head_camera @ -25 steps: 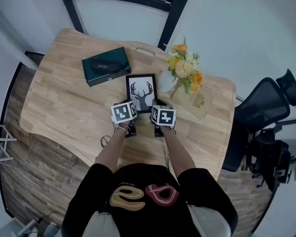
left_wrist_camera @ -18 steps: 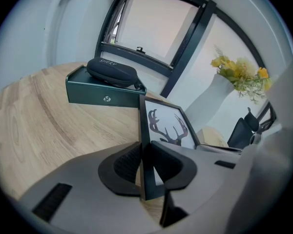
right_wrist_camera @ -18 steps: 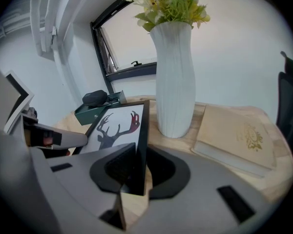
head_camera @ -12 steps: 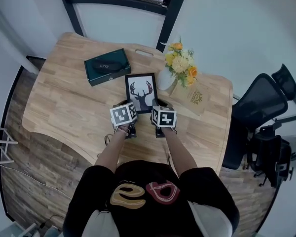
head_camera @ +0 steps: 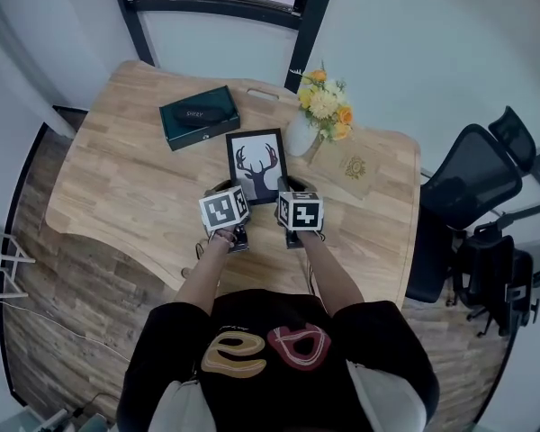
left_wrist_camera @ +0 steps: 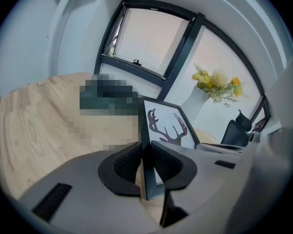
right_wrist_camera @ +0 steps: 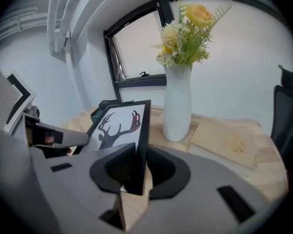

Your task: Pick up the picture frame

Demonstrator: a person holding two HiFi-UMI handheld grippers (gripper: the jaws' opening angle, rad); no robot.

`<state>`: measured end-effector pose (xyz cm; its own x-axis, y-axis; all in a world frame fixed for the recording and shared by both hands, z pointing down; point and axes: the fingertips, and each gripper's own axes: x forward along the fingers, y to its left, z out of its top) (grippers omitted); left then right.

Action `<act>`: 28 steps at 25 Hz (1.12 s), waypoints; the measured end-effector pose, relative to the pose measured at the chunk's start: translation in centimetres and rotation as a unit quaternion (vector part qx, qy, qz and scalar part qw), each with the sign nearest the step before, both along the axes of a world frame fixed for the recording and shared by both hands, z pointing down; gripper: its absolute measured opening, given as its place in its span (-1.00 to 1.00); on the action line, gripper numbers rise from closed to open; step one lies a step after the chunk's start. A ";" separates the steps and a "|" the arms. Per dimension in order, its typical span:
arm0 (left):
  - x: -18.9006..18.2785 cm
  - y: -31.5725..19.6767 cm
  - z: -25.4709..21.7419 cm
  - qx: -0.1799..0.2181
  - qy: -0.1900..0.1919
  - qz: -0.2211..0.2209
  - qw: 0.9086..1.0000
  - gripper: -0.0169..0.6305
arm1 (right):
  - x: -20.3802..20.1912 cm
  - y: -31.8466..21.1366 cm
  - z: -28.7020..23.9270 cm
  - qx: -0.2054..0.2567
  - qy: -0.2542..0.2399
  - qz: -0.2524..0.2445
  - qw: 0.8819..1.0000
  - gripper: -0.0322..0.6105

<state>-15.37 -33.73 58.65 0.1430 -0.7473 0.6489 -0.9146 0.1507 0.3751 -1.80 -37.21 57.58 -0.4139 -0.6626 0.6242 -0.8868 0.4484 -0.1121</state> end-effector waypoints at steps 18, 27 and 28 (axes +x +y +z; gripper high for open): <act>2.4 5.9 -6.0 0.075 -0.037 0.003 0.996 -0.70 | 2.5 6.3 -5.3 0.064 -0.039 0.001 0.997 -0.64; 3.9 9.9 -8.8 0.121 -0.054 -0.003 0.991 -0.70 | 4.0 10.1 -8.1 0.098 -0.054 -0.013 0.994 -0.64; 4.1 10.4 -9.2 0.127 -0.057 -0.003 0.990 -0.70 | 4.2 10.6 -8.4 0.102 -0.055 -0.015 0.993 -0.64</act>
